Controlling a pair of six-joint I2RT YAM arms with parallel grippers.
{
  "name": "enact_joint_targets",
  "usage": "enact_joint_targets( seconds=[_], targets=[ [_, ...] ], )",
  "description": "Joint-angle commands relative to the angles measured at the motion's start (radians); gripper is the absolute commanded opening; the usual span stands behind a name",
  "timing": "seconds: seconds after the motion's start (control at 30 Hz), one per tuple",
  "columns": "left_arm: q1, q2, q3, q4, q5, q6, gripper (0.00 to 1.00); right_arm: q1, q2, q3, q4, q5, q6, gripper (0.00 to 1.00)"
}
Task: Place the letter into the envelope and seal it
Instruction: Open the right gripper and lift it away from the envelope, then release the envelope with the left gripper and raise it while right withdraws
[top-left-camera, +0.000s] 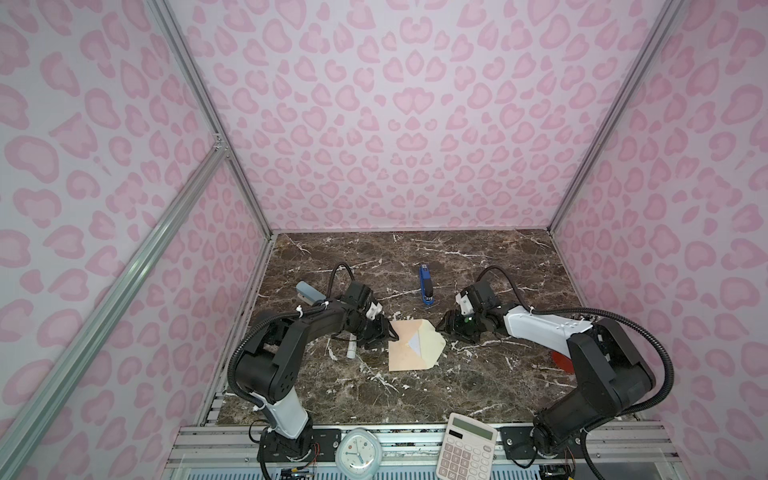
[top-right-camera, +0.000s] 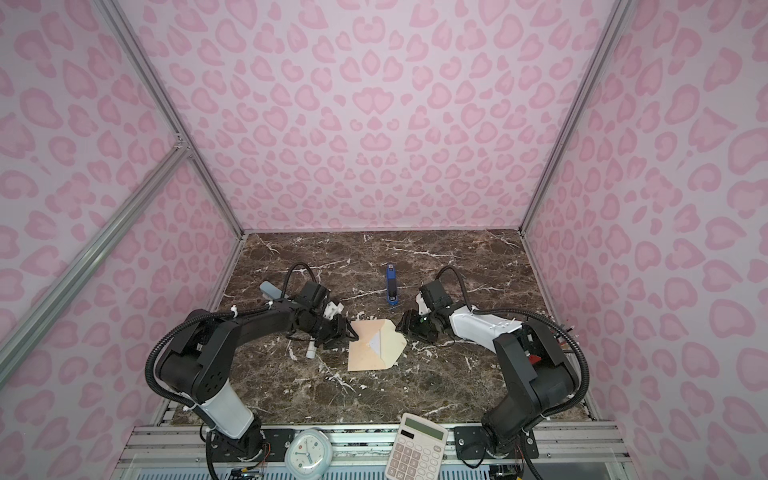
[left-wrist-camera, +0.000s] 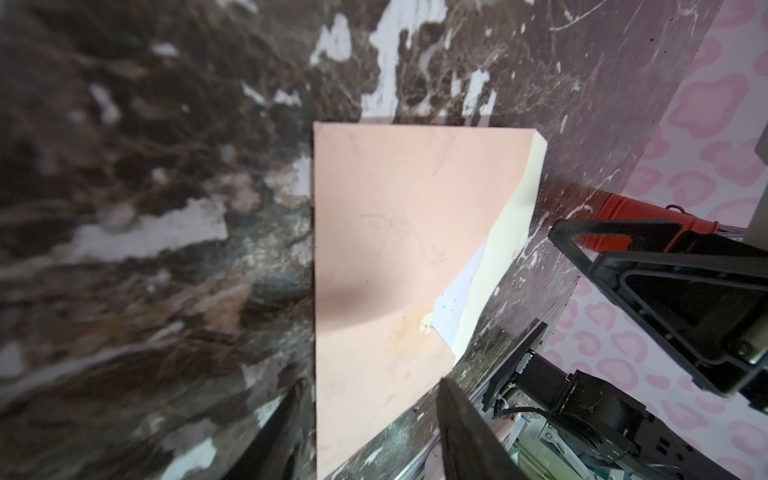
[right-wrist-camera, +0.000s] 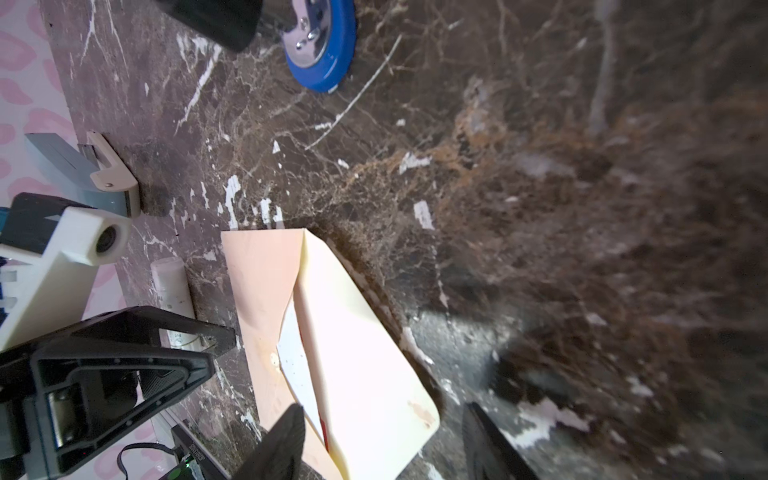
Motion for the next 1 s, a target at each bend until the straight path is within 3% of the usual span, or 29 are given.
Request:
enact_joint_targets(
  seconds=[0.0, 0.57, 0.97],
  targets=[
    [0.0, 0.015, 0.0, 0.038, 0.03, -0.012, 0.51, -0.005, 0.017, 0.002, 0.037, -0.024, -0.025, 0.63],
    [0.001, 0.057, 0.006, 0.049, 0.045, -0.009, 0.5, -0.032, 0.126, 0.062, 0.017, -0.127, -0.116, 0.62],
    [0.001, 0.072, 0.009, 0.048, 0.047, -0.004, 0.49, -0.032, 0.124, 0.098, -0.028, -0.196, -0.117, 0.56]
  ],
)
